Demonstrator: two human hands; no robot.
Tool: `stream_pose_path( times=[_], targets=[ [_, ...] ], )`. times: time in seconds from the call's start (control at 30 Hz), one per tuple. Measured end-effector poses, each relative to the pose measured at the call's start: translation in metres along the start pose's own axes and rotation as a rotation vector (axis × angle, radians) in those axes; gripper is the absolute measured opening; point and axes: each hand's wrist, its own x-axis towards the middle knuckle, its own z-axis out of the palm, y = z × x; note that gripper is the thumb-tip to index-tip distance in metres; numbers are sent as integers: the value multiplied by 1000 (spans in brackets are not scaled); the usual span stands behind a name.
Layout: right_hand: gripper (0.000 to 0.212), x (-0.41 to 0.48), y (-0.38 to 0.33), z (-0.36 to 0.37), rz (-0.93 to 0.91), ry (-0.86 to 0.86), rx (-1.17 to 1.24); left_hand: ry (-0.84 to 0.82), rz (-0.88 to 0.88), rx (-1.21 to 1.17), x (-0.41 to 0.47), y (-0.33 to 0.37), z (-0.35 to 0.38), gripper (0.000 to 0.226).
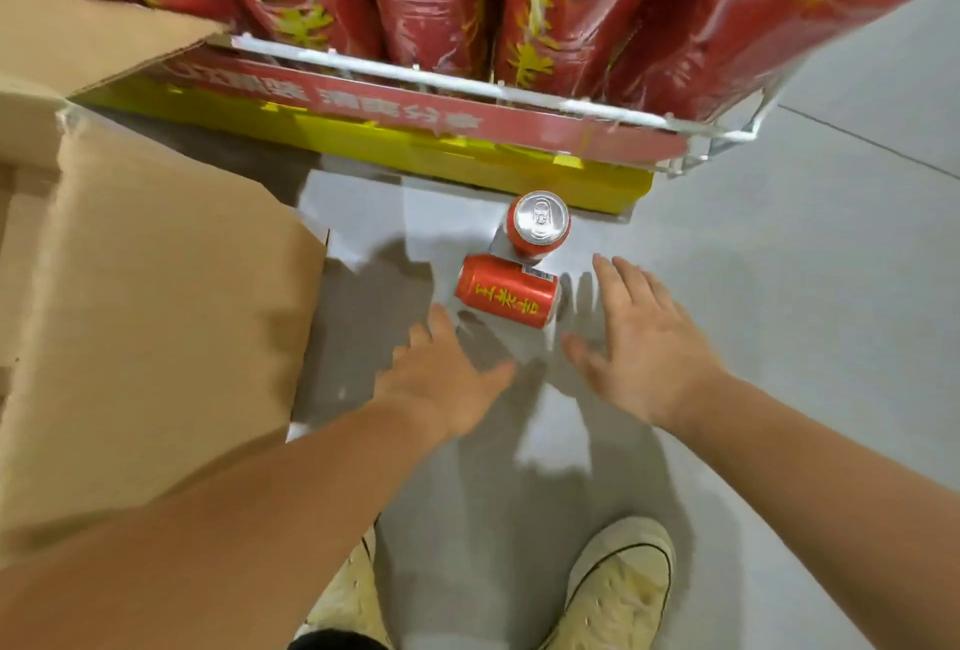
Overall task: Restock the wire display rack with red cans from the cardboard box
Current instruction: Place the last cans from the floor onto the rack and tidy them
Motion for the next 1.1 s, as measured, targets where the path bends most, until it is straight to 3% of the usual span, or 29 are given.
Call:
stream_pose_path(
  times=[0.07,0.13,0.17,0.3,0.4,0.57,0.73,0.87,1.0,1.1],
  targets=[
    [87,23,5,6,-3,45,60,3,-104,-333,22,5,8,89],
    [88,46,6,11,16,79,187,28,-203,-711,42,12,16,54],
    [90,57,6,14,29,103,283,25,-234,-882,51,16,19,49],
    [100,94,-1,27,26,207,778,-59,-278,-1302,76,29,33,65],
    [88,109,-4,32,-25,239,980,-27,-302,-1431,85,40,36,63],
    [62,117,-4,25,9,244,1111,53,-261,-1483,85,43,27,38],
    [44,98,8,6,123,114,1181,174,-175,-1309,68,12,12,45],
    [49,65,6,-10,147,18,1243,175,-158,-1265,30,-8,-7,43],
    [22,17,-8,-31,177,-42,1264,162,-108,-1238,-20,-12,-22,48],
    [18,-23,-22,-53,193,-45,1267,115,-73,-1216,-63,-6,-36,52]
  ],
)
